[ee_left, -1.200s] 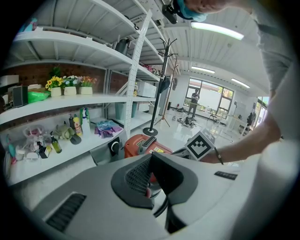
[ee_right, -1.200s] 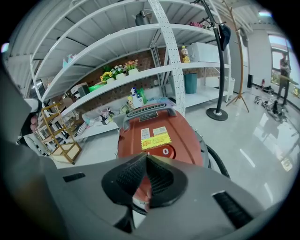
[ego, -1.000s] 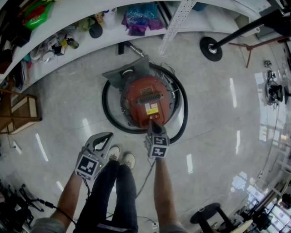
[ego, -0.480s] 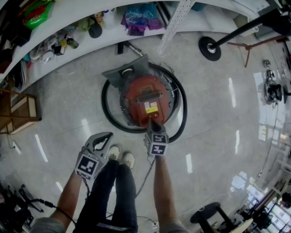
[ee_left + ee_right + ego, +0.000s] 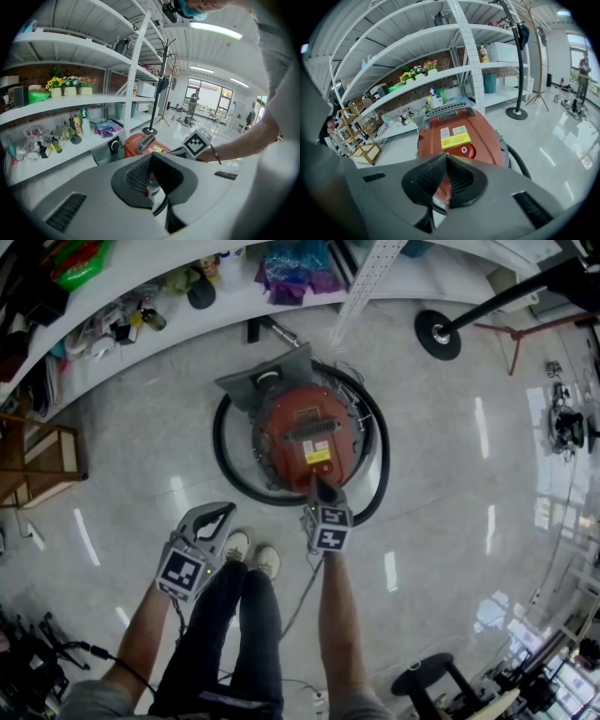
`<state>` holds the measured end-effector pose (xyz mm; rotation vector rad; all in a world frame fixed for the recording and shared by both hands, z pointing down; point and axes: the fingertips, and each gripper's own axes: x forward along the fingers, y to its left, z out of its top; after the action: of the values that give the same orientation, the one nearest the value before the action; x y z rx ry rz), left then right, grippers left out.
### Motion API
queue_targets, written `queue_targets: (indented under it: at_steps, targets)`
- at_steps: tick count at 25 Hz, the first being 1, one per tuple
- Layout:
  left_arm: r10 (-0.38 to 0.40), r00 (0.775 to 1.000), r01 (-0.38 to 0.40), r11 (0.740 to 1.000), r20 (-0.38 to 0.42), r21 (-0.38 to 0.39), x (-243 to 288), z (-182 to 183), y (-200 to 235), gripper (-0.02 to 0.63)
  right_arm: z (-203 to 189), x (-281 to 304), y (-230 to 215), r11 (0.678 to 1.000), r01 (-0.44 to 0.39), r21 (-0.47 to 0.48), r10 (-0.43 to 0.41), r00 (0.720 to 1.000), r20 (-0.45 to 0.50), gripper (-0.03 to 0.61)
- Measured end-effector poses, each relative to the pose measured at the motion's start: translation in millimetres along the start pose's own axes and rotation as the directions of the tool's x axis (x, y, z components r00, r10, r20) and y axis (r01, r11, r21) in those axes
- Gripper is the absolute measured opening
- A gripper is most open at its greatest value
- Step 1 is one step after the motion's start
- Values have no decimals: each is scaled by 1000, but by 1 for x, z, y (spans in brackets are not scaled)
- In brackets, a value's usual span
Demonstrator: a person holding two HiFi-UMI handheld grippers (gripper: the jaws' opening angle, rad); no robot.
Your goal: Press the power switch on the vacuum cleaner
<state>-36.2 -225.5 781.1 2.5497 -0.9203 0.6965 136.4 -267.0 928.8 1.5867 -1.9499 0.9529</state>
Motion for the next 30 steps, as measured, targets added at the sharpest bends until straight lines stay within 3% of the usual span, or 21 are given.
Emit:
queue_targets:
  at_steps: [11,30]
  targets:
    - [-3,1000,3,1000,11,17,-5,11,-1,8,-6,-8,2,1000,-22,22,22,1000,-3,12]
    - [-17,999,16,999,46,36,-13,33,-15,8,37,-88,14,998,-21,58,14,991,134,12]
